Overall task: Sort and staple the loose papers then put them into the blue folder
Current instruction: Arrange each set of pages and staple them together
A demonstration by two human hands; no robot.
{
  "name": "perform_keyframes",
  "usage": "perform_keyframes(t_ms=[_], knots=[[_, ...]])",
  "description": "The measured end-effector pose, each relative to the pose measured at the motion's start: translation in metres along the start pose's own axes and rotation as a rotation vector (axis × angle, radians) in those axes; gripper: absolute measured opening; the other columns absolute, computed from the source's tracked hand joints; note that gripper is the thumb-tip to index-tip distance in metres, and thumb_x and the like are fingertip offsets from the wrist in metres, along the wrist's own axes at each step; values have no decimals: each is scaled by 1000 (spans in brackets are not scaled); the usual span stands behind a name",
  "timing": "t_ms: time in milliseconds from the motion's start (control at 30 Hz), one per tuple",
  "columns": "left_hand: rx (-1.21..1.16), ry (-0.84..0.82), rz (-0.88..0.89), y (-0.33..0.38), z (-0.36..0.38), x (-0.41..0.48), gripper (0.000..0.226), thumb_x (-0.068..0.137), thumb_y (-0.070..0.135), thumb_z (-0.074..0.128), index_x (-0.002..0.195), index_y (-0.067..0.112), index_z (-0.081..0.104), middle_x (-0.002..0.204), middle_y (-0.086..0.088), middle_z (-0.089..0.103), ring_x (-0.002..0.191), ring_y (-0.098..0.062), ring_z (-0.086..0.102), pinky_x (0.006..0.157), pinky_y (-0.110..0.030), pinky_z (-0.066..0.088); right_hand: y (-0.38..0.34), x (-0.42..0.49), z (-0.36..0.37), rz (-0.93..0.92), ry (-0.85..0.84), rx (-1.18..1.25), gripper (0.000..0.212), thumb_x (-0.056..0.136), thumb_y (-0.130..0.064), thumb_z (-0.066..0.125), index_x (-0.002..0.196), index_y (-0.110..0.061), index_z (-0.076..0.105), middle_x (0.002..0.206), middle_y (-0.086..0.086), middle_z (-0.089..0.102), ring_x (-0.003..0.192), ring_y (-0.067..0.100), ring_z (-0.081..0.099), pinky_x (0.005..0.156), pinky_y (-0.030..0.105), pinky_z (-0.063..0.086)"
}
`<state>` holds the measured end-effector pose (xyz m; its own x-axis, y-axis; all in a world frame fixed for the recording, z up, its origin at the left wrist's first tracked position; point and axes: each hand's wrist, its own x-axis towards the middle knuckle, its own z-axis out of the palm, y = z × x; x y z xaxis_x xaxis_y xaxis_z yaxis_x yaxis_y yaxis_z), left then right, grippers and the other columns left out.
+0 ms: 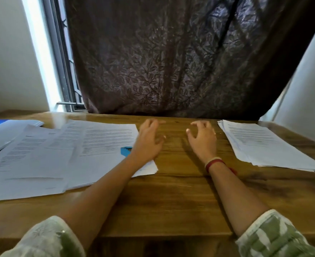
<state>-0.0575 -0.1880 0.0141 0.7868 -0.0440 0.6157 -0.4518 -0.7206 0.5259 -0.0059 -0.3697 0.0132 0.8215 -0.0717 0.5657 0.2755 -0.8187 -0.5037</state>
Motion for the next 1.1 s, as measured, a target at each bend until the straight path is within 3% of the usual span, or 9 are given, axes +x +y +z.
perform_keyframes(t_ms=[200,400,500,600,700,833,900,967,1100], knots=[[-213,-235,-73,71,74,2,56,90,19,64,140,32,41,137,7,40,126,-12,43,105,-33,43,80,9,-53,142,166,-313,40,97,-34,51,132,-15,51,144,17,40,132,35,38,110,47,29],[-477,-281,-239,119,149,17,53,86,13,68,134,25,50,139,1,46,127,-15,46,107,-36,42,169,22,-103,387,96,-566,50,98,-47,43,137,-15,46,147,18,40,137,37,35,116,58,5],[-538,-351,-262,125,175,25,54,84,14,70,131,27,47,138,-1,50,126,-17,49,105,-41,45,200,27,-113,534,37,-569,64,96,-55,40,142,-9,39,149,20,38,139,40,32,116,62,7],[-534,-394,-283,121,184,30,57,84,16,70,134,27,45,139,0,50,125,-17,50,104,-40,47,220,35,-110,661,-14,-591,80,93,-64,35,147,-5,31,154,23,28,143,42,21,115,63,-3],[-581,-380,-333,115,185,32,58,85,15,70,136,22,45,140,3,50,126,-14,49,97,-28,46,231,40,-114,773,-9,-576,89,90,-69,34,149,-2,28,155,25,22,144,41,18,116,61,1],[-697,-394,-416,119,177,32,55,89,11,68,138,17,44,139,5,49,124,-13,48,82,-15,42,232,33,-118,797,-48,-421,78,93,-62,40,145,-5,35,152,18,34,140,38,30,117,52,17],[-857,-421,-515,120,171,36,51,91,7,65,137,14,44,128,3,55,121,-13,48,95,-21,43,228,33,-118,744,-78,-394,72,92,-60,45,142,-8,41,148,16,41,137,37,36,115,50,22],[-1091,-444,-658,115,165,40,45,93,5,61,135,10,45,118,0,59,123,-16,49,114,-31,33,228,36,-117,699,-111,-362,75,87,-64,48,138,-9,47,144,15,46,132,37,41,114,50,27],[-1367,-514,-790,103,155,45,29,98,16,55,124,5,57,129,-12,62,125,-24,55,113,-38,38,230,39,-117,665,-183,-206,95,67,-77,58,137,-13,48,141,15,49,129,38,43,111,51,32]])
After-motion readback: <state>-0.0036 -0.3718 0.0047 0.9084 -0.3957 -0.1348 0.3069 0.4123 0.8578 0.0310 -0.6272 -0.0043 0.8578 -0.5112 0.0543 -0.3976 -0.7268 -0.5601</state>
